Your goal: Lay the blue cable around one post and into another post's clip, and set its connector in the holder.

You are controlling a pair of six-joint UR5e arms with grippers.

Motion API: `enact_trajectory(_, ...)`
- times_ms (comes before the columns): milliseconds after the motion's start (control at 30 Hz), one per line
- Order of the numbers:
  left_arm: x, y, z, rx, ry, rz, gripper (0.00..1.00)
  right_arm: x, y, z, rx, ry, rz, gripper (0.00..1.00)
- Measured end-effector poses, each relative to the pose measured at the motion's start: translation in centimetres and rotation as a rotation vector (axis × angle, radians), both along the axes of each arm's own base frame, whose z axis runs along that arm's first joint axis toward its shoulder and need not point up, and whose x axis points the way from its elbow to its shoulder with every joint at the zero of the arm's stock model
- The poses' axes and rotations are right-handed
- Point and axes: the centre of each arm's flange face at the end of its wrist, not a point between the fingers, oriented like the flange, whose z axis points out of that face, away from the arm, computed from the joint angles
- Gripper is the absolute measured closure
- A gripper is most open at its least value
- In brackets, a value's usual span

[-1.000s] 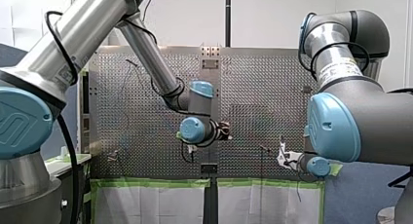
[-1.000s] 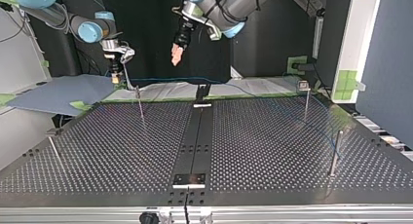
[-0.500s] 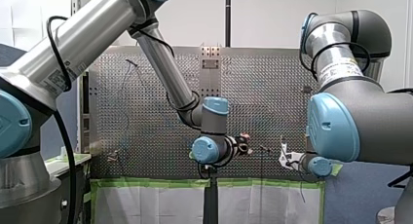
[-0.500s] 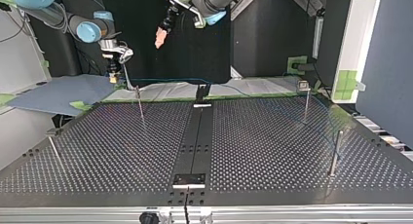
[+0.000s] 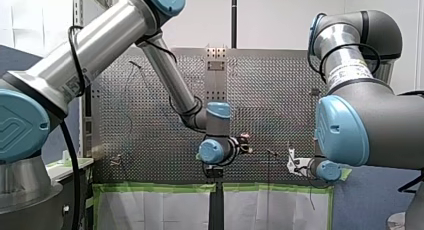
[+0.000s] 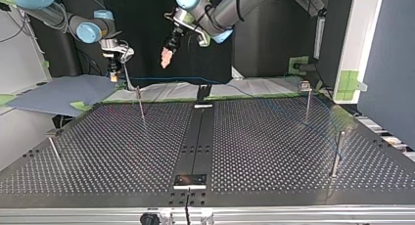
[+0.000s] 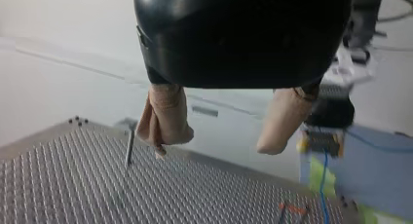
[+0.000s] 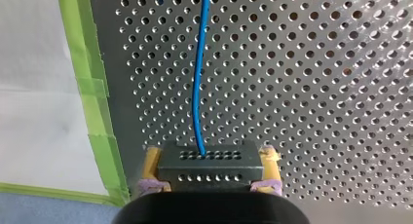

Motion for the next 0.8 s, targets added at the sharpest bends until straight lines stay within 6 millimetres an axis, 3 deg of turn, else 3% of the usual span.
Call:
enact_trajectory(167, 1.9, 0.1, -1.8, 0.028, 0.019, 0.005, 0.0, 0.0, 0.0, 0.0, -0.003, 0.002, -0.001, 0.99)
enact_trajectory(800, 4.4, -4.0, -8.5, 0.041, 0.05, -0.014, 0.0, 0.3, 0.2, 0.0, 0.003, 0.011, 0.007, 0.99)
